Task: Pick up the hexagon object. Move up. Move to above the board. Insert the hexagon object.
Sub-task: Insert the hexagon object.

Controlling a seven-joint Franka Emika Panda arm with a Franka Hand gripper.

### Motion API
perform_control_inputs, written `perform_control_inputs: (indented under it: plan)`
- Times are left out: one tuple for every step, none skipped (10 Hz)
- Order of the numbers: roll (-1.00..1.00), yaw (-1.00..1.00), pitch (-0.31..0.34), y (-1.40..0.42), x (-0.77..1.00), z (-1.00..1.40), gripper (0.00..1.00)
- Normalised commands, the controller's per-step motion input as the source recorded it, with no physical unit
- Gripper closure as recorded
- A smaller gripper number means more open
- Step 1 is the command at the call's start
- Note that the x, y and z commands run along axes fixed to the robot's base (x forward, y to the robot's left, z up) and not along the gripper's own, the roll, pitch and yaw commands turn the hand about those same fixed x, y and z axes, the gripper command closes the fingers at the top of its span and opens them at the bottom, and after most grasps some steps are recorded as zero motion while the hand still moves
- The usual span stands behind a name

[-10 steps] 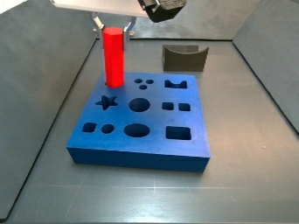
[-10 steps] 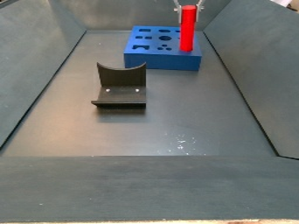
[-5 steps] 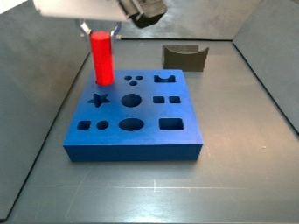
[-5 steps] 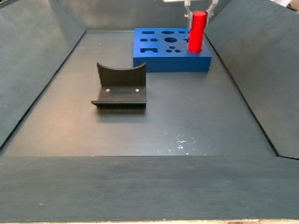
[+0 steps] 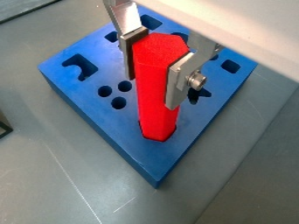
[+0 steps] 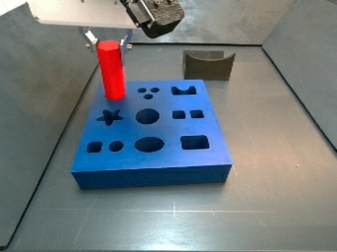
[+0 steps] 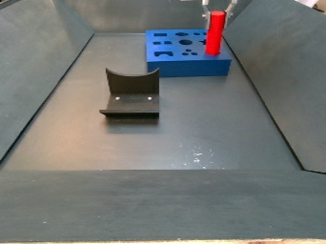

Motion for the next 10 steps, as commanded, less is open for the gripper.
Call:
perform_control_inputs:
  plan:
    - [-0.07,0.03,-0.283,0.15,-0.33,-0.68,1.0]
    - [-0.02,0.06,-0.214,0.22,-0.42,-0.87,1.0]
    - [0.0,0.05,-0.074,0.16,-0.06,-1.0,1.0]
    - [0.0,0.0,0.006,0.14,0.08,-1.0,1.0]
    - [0.0,-0.08,0.14,0.01,0.28,-0.93,1.0]
    - [-0.03,0.0,-0.02,0.0,0.0,-0.05,1.0]
    - [0.0,0.0,-0.031,0.0,0.0,0.0,1.0]
    - [0.04,0.0,-0.071,-0.1,0.0,-0.06,1.0]
    - [0.02,0.0,-0.119,-0.19,0.0,-0.29,1.0]
    - [0.02,-0.01,0.074,-0.29,0.3,-0.65,1.0]
